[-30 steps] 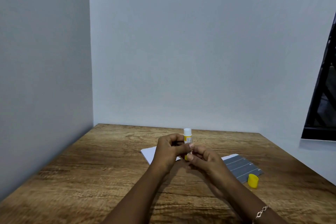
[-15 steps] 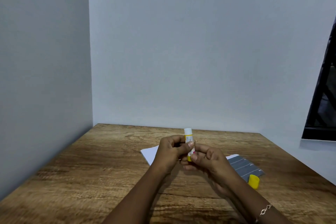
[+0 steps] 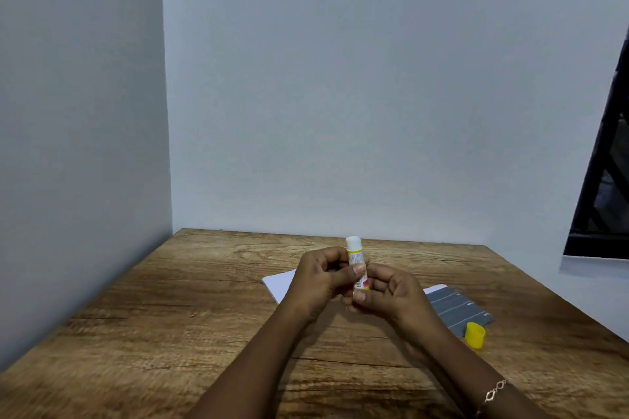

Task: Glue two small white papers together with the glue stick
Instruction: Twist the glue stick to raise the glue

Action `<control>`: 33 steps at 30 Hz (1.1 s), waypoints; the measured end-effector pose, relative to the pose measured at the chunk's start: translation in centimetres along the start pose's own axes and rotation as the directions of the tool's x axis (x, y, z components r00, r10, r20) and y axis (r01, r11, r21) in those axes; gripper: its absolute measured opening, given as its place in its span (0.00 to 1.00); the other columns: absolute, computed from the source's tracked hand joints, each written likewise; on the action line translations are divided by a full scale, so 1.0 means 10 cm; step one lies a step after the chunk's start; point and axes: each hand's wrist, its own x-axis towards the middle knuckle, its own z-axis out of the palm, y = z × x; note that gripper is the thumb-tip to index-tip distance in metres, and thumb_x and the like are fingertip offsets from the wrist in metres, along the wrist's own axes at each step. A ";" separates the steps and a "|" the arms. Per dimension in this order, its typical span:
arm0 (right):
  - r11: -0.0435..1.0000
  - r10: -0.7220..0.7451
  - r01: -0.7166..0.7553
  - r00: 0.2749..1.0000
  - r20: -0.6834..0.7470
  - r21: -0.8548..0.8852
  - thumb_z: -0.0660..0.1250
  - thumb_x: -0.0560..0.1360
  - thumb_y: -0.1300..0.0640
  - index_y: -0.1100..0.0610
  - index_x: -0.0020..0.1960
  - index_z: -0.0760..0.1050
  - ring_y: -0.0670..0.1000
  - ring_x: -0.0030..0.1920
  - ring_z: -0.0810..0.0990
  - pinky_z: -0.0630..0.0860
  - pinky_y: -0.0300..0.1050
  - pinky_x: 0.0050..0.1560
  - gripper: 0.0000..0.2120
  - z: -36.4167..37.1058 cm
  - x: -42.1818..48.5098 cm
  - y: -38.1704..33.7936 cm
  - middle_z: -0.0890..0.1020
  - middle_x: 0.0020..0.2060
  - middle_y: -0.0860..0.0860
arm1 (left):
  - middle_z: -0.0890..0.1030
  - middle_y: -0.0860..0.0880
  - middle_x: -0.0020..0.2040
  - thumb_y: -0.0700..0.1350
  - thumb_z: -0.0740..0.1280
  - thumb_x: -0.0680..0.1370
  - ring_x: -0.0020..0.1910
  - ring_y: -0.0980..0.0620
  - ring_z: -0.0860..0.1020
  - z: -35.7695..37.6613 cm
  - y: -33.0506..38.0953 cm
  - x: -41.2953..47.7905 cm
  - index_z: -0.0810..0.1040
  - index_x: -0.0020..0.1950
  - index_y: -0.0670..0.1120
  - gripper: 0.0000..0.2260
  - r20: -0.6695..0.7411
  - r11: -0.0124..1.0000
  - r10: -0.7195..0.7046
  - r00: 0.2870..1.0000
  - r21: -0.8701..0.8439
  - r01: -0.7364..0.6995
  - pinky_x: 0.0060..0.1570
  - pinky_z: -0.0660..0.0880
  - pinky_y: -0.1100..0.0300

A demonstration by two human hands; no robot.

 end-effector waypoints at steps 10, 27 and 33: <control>0.987 -0.041 0.045 0.999 0.026 -0.152 0.74 0.63 0.60 0.60 0.53 0.78 0.45 0.40 0.77 0.75 0.37 0.37 0.19 0.13 -0.03 0.02 0.81 0.37 0.50 | 0.75 0.49 0.26 0.33 0.71 0.69 0.25 0.56 0.75 0.00 0.00 -0.01 0.73 0.31 0.43 0.11 -0.109 1.000 0.013 0.994 0.012 -0.012 0.29 0.73 0.66; 0.977 -0.091 0.088 0.996 -0.008 -0.195 0.74 0.61 0.57 0.61 0.49 0.78 0.47 0.42 0.80 0.77 0.39 0.40 0.18 0.14 -0.02 0.00 0.82 0.39 0.51 | 0.72 0.42 0.34 0.39 0.74 0.61 0.29 0.51 0.75 0.01 0.00 0.00 0.72 0.33 0.42 0.11 -0.112 1.000 0.015 0.994 -0.008 -0.016 0.32 0.73 0.62; 0.994 -0.060 0.059 0.998 -0.010 -0.097 0.76 0.56 0.56 0.60 0.49 0.81 0.51 0.38 0.81 0.79 0.39 0.39 0.22 0.07 -0.02 -0.05 0.82 0.37 0.59 | 0.79 0.40 0.36 0.41 0.71 0.65 0.32 0.50 0.78 -0.03 0.01 0.00 0.79 0.42 0.38 0.09 -0.011 1.000 -0.001 1.000 -0.021 0.001 0.34 0.75 0.62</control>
